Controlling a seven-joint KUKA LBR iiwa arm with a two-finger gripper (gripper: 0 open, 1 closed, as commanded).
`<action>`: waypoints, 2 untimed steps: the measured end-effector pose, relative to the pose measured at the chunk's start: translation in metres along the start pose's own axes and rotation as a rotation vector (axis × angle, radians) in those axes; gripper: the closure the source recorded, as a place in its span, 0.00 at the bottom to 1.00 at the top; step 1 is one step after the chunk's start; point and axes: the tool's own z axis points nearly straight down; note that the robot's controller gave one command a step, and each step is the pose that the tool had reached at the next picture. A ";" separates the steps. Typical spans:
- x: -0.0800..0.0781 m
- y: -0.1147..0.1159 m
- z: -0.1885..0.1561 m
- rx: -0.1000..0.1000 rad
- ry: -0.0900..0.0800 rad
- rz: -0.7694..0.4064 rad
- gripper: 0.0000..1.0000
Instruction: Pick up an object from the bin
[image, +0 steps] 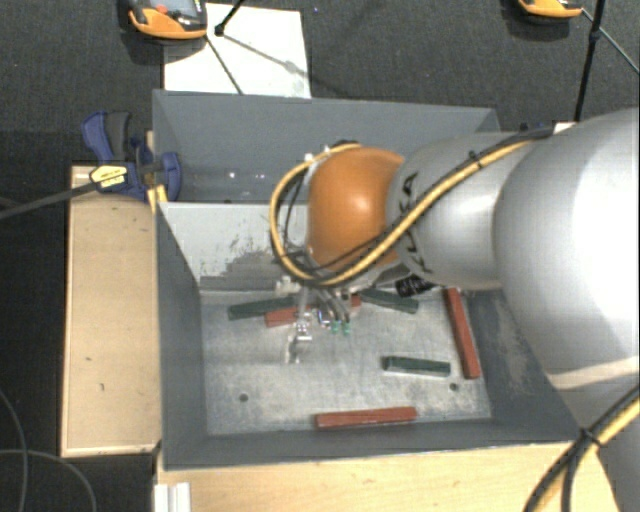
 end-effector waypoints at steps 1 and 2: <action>-0.004 -0.052 0.025 -0.002 -0.007 0.084 0.00; -0.020 -0.063 0.021 -0.006 -0.017 0.039 1.00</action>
Offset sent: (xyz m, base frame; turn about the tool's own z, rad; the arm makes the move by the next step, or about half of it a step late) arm 0.0135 -0.0663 -0.0260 0.0371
